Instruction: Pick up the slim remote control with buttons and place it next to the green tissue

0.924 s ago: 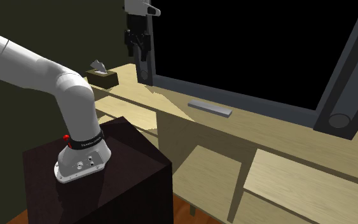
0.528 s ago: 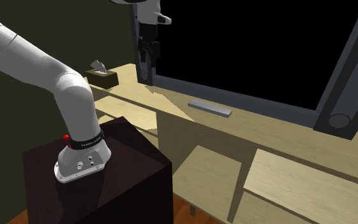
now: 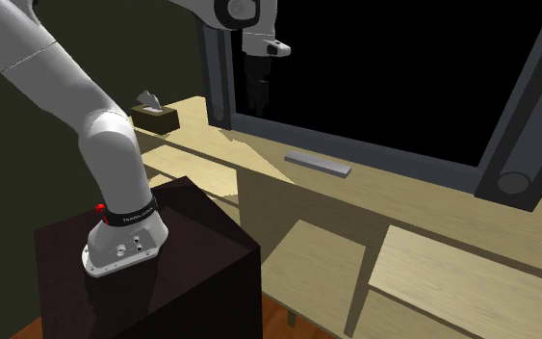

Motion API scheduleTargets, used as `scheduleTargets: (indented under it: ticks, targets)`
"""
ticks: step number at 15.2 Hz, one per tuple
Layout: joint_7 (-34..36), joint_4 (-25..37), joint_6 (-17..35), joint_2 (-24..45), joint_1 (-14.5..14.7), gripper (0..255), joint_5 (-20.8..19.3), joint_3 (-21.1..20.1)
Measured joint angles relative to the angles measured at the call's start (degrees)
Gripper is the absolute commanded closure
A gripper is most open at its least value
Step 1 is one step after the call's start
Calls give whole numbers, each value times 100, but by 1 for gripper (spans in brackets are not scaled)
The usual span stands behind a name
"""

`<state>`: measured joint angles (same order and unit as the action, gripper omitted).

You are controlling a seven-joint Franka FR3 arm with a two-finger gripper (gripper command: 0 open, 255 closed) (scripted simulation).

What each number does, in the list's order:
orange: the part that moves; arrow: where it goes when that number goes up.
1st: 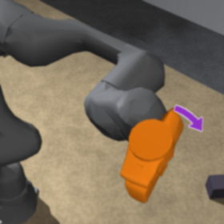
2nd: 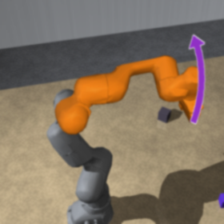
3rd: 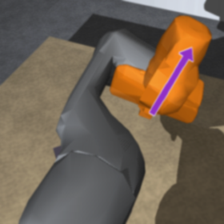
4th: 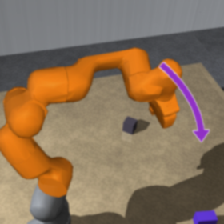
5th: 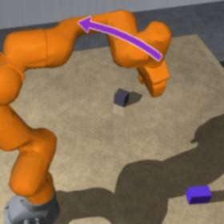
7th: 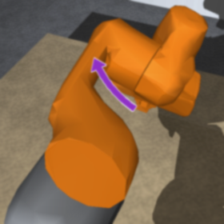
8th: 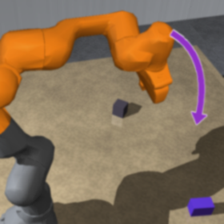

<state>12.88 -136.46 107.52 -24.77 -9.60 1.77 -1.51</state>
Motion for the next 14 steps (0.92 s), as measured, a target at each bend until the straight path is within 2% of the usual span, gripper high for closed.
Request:
scheduleTargets:
  ticks: [9, 14]
  targets:
    - [1373, 651, 1155, 1605, -571, 0, -172, 163]
    - [2110, 1093, 1623, 2411, -821, 0, -251, 347]
